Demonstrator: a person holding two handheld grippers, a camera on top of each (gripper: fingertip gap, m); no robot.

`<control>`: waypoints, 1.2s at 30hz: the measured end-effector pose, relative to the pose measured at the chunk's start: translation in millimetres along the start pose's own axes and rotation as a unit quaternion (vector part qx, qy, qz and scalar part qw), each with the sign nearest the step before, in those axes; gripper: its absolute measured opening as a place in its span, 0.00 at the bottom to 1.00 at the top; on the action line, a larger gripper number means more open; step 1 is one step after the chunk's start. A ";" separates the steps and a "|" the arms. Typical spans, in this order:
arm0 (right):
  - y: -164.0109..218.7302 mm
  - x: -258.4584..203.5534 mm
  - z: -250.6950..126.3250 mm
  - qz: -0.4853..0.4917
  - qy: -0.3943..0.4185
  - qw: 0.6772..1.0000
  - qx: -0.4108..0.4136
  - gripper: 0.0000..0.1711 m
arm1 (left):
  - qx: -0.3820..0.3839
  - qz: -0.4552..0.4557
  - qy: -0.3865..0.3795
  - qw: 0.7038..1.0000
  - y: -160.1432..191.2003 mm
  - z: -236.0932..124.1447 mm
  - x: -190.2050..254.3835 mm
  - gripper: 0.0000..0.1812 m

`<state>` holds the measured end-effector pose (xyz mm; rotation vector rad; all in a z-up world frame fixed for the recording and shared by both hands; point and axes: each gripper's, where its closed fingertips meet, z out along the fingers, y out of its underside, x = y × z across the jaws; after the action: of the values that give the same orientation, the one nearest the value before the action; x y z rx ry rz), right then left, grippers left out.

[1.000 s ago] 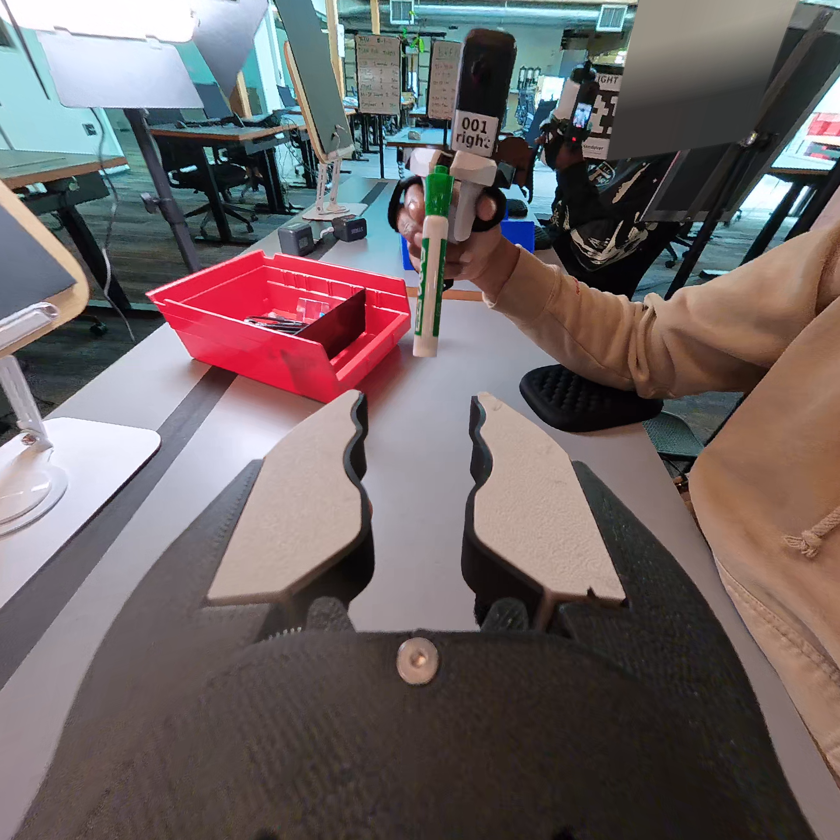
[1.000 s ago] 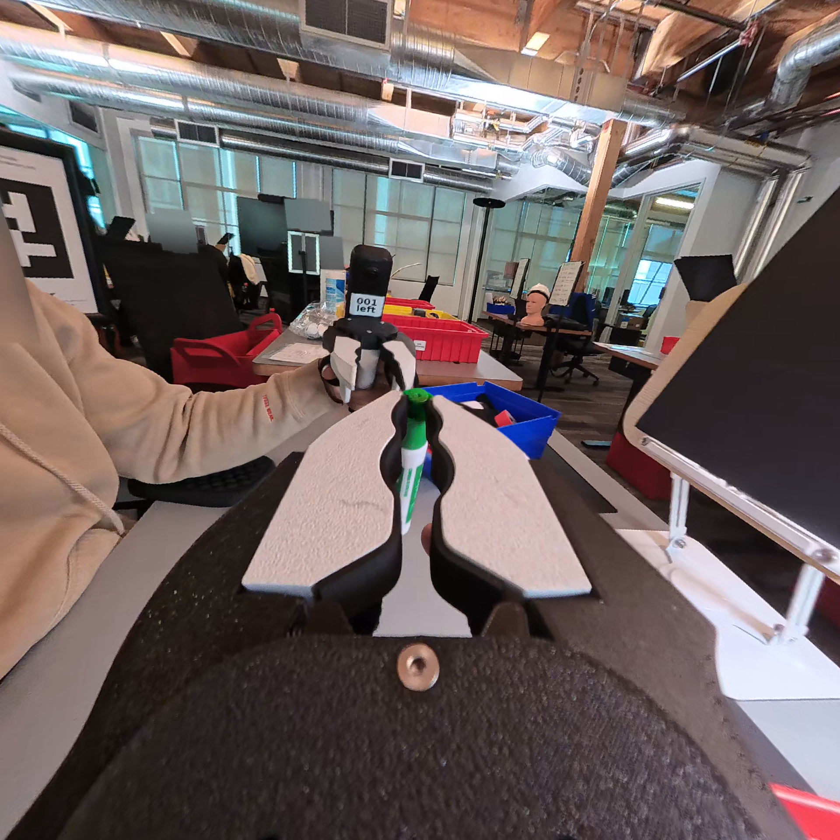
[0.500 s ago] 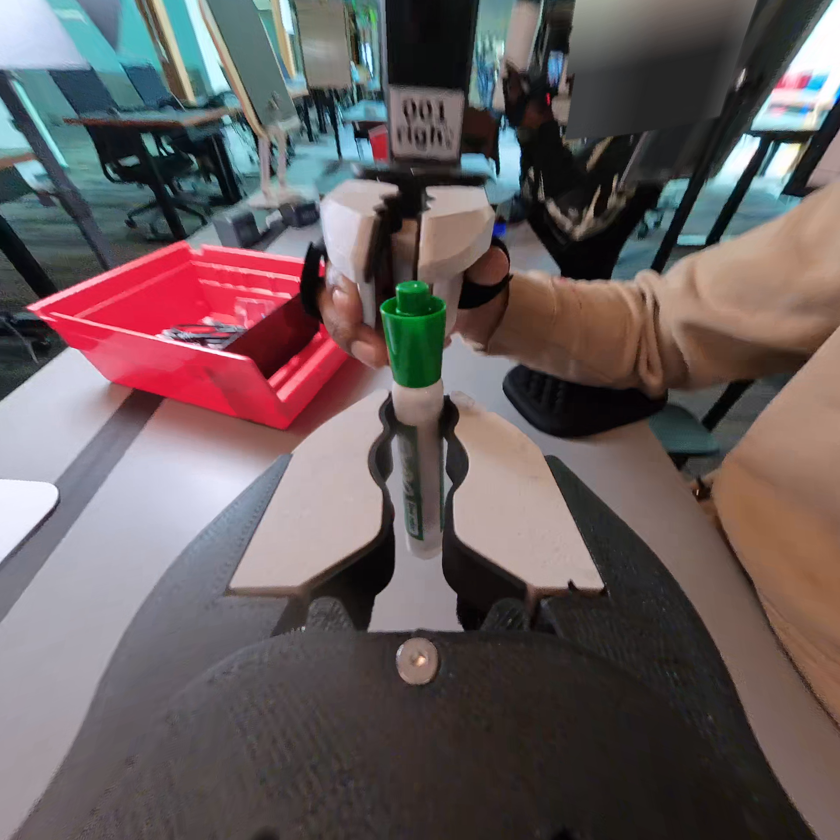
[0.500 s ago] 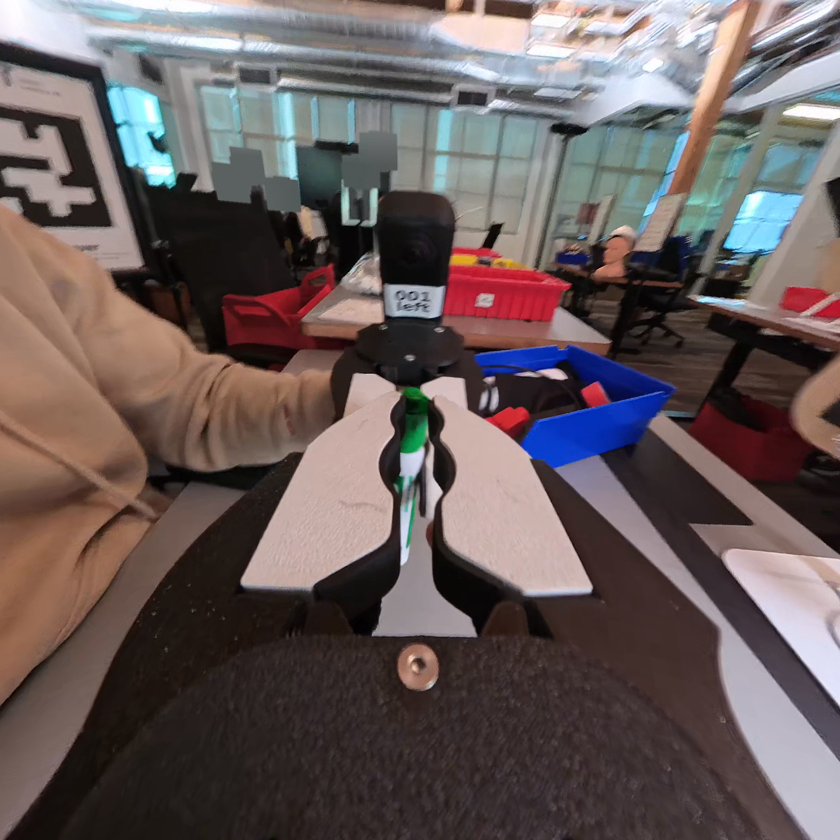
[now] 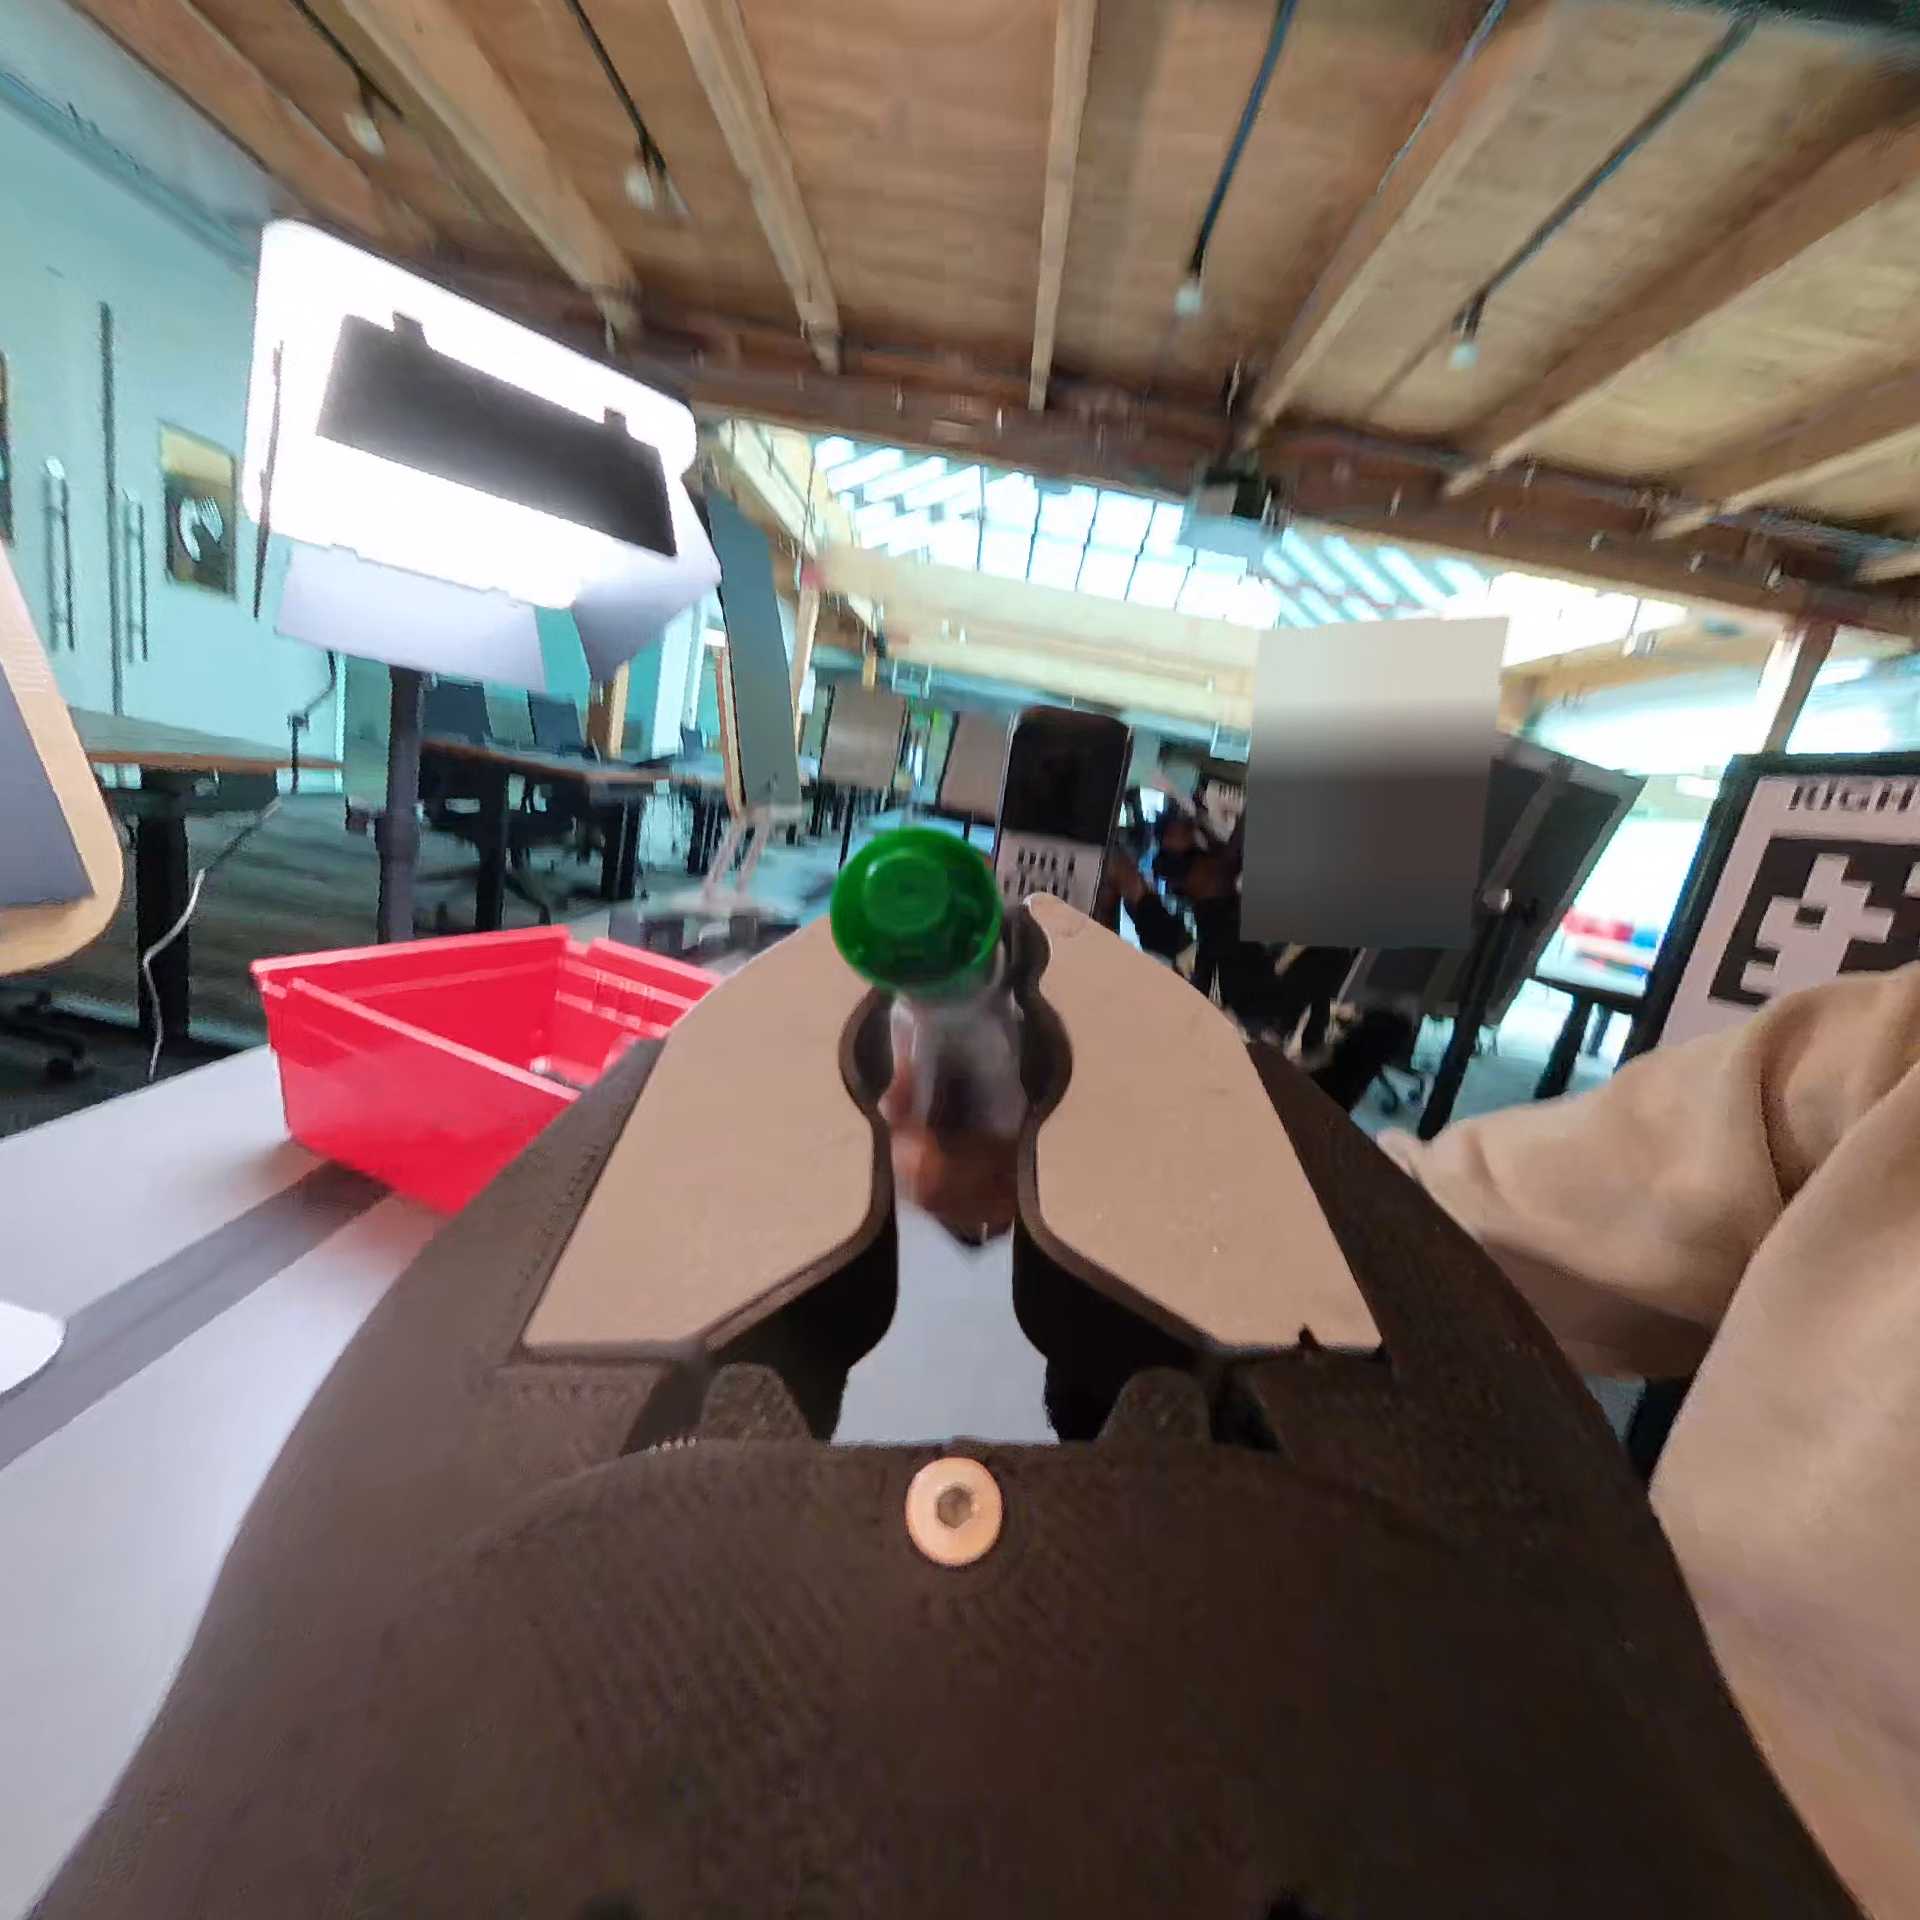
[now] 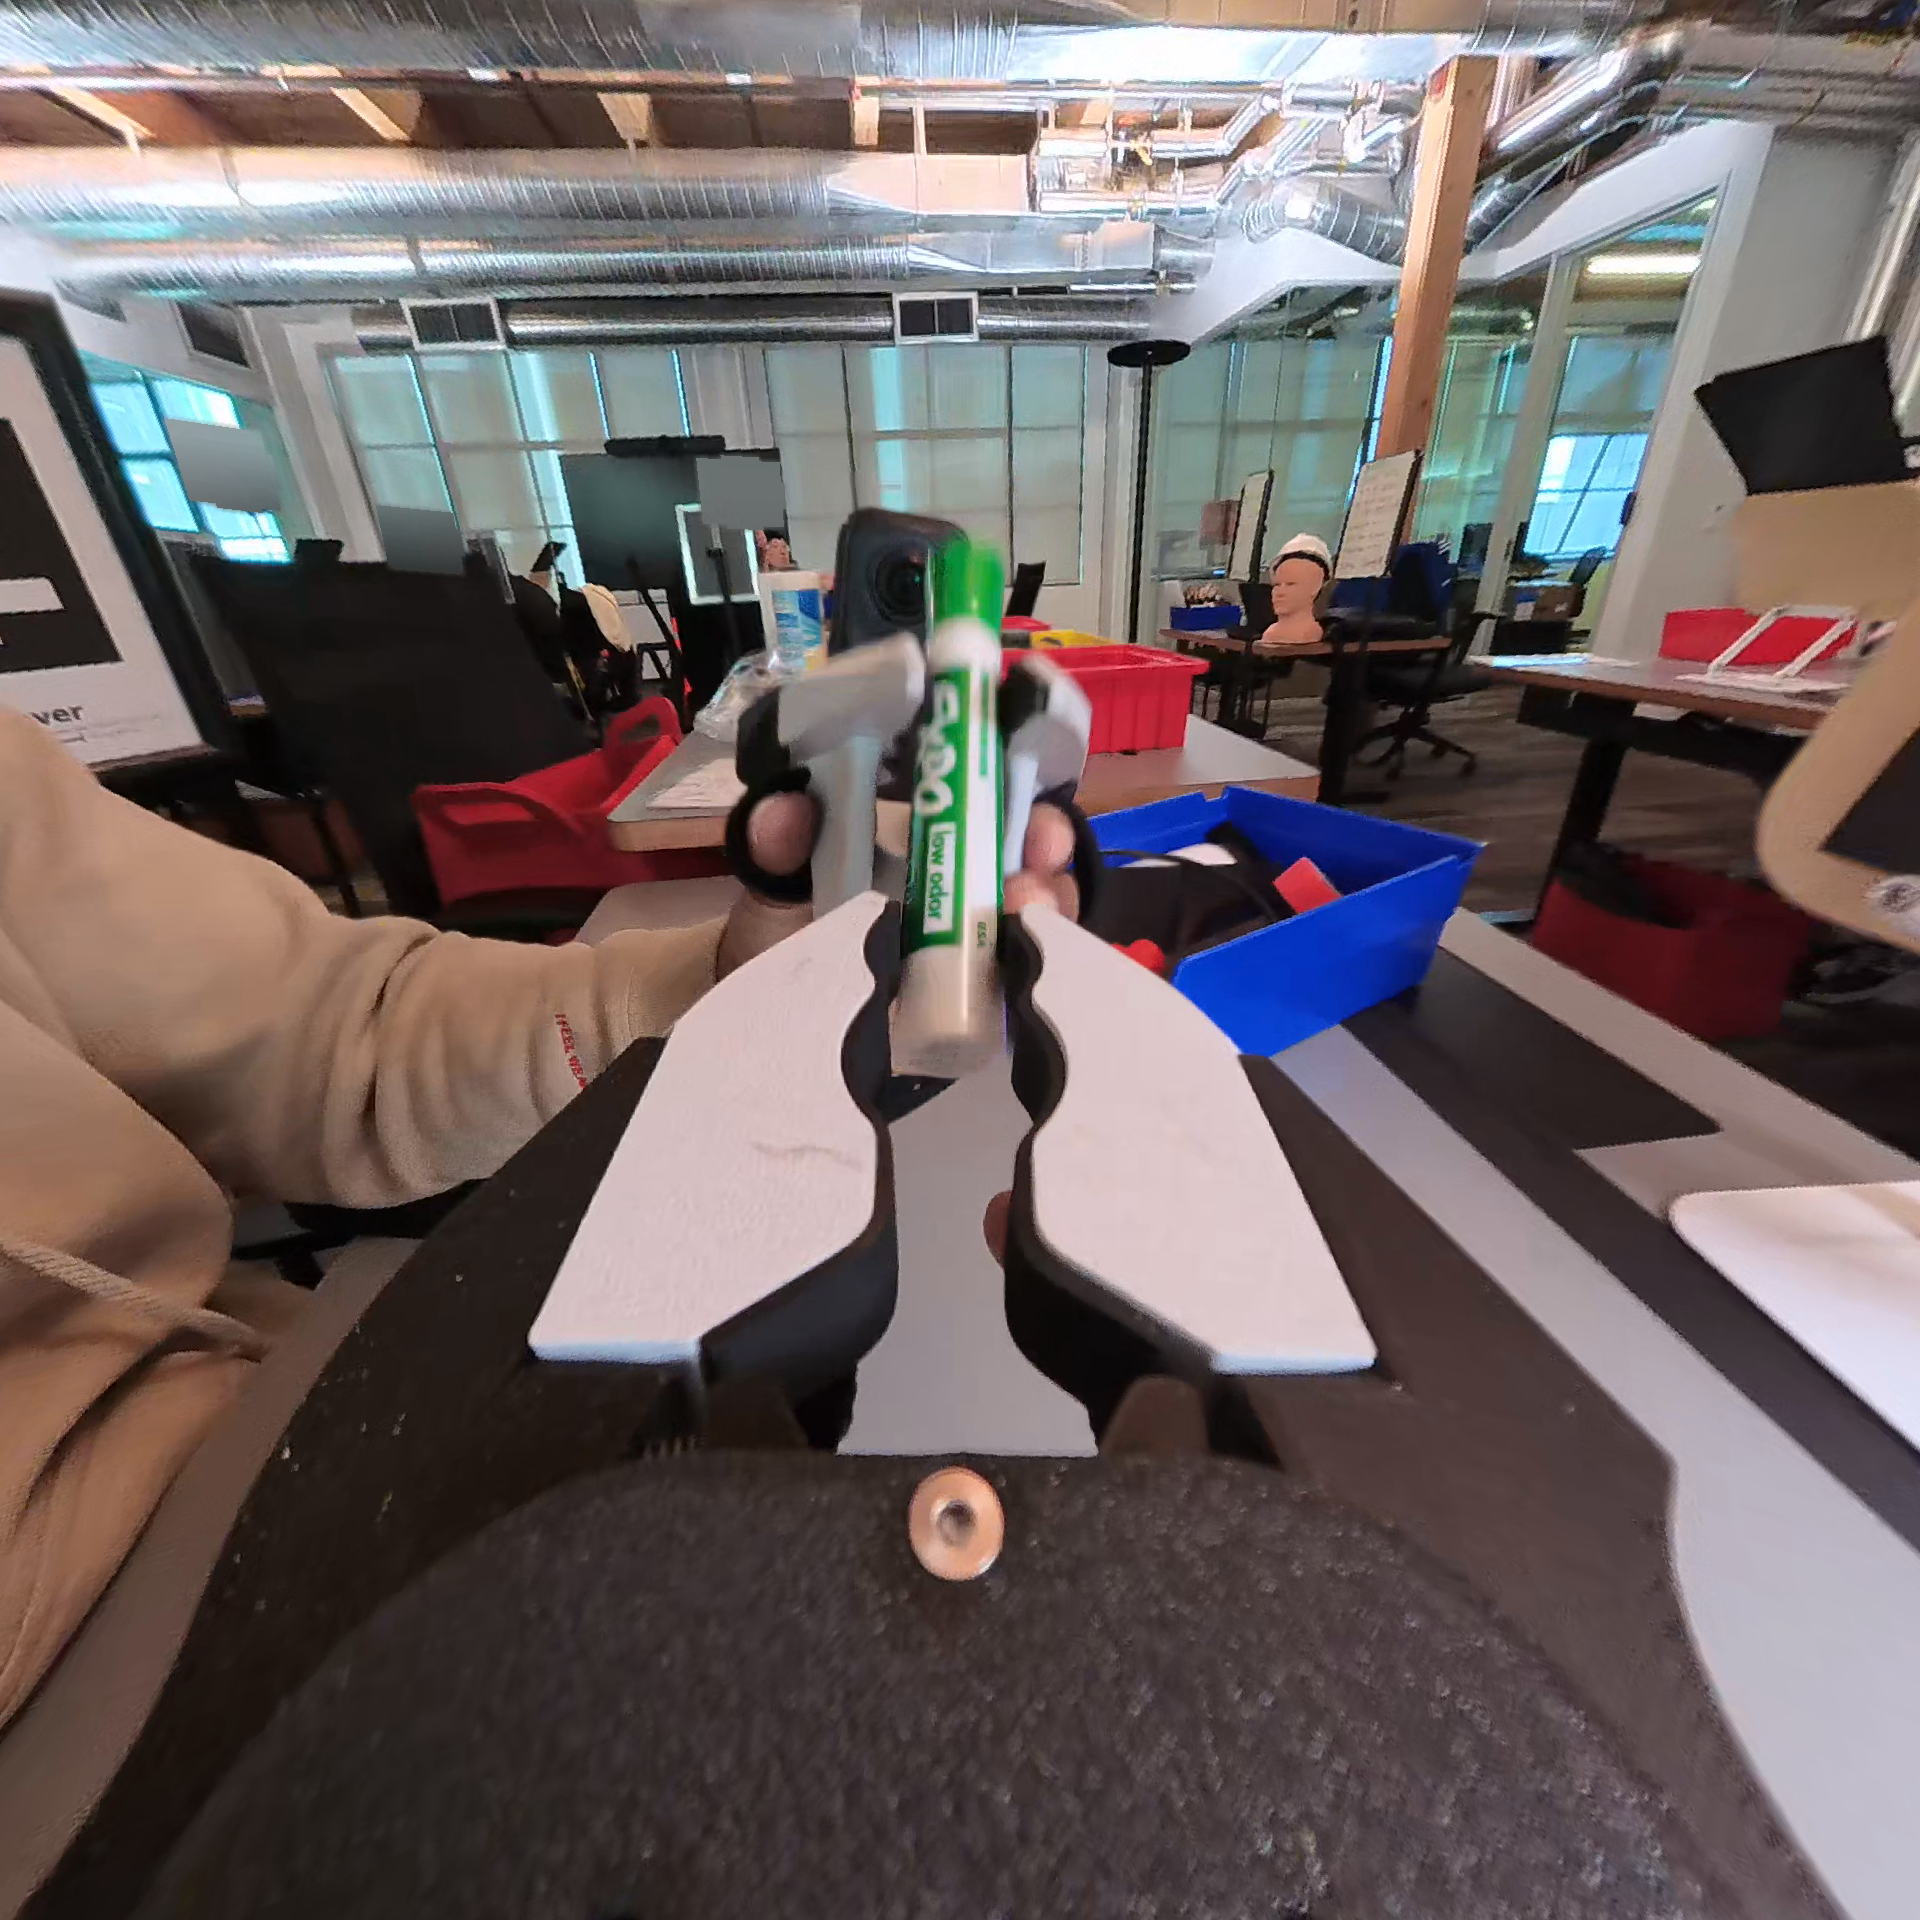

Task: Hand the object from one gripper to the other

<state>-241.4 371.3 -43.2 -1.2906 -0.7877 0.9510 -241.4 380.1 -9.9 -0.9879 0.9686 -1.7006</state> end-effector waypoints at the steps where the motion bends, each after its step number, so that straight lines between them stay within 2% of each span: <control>1: -7.8 2.7 -7.1 -0.008 0.005 1.000 -0.006 0.11 | -0.024 0.001 0.001 1.000 2.9 -2.0 -1.9 0.12; 5: -24.5 7.7 -38.9 -0.064 0.018 0.996 -0.061 0.11 | -0.086 0.057 -0.028 0.994 -4.9 -22.7 -12.5 0.21; 8: -3.0 6.6 -53.4 -0.117 0.019 0.978 -0.175 0.11 | -0.212 0.140 -0.037 0.967 16.1 -32.6 -7.5 0.22; 11: 25.2 -5.7 -45.8 -0.126 -0.017 0.963 -0.237 0.11 | -0.381 0.198 -0.026 0.903 75.3 -33.9 -0.7 0.25; 12: 34.3 -11.9 -39.6 -0.121 -0.034 0.960 -0.251 0.11 | -0.429 0.232 -0.032 0.872 96.4 -34.5 -4.9 0.23; 13: 41.4 -17.1 -32.8 -0.124 -0.046 0.957 -0.257 0.11 | -0.468 0.257 -0.024 0.845 115.6 -35.5 -5.9 0.13; 14: 46.8 -19.7 -27.1 -0.130 -0.048 0.955 -0.261 0.11 | -0.490 0.277 -0.024 0.826 127.5 -36.6 -9.1 0.10; 15: 48.6 -19.2 -25.0 -0.141 -0.044 0.953 -0.264 0.11 | -0.492 0.290 -0.039 0.820 129.0 -36.3 -15.9 0.09; 18: 15.7 -0.8 -26.1 -0.177 0.029 0.966 -0.184 0.14 | -0.435 0.250 -0.060 0.863 100.8 -34.0 -22.4 0.09; 20: -12.2 6.8 -38.7 -0.163 0.049 0.978 -0.121 0.16 | -0.419 0.245 -0.080 0.871 82.4 -44.2 -28.7 0.09; 22: -23.2 10.2 -48.8 -0.149 0.047 0.984 -0.087 0.16 | -0.415 0.230 -0.086 0.876 72.8 -51.4 -30.0 0.09; 26: -10.0 3.4 -35.8 -0.157 0.025 0.984 -0.085 0.15 | -0.441 0.207 -0.069 0.870 80.6 -55.4 -24.2 0.09; 29: 14.9 -7.4 -15.3 -0.170 0.008 0.977 -0.125 0.13 | -0.460 0.195 -0.051 0.865 92.4 -53.9 -18.5 0.09; 31: 16.1 -4.3 -10.4 -0.191 0.031 0.975 -0.114 0.05 | -0.484 0.193 -0.048 0.852 100.2 -60.0 -19.1 0.09; 36: 15.6 -10.1 -9.8 -0.207 0.024 0.970 -0.124 0.06 | -0.508 0.171 -0.032 0.843 109.7 -63.2 -13.4 0.08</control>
<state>-238.9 358.4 -59.6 -1.2883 -1.1127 0.4960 -260.9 374.0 -135.6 -1.3863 1.9414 -0.7676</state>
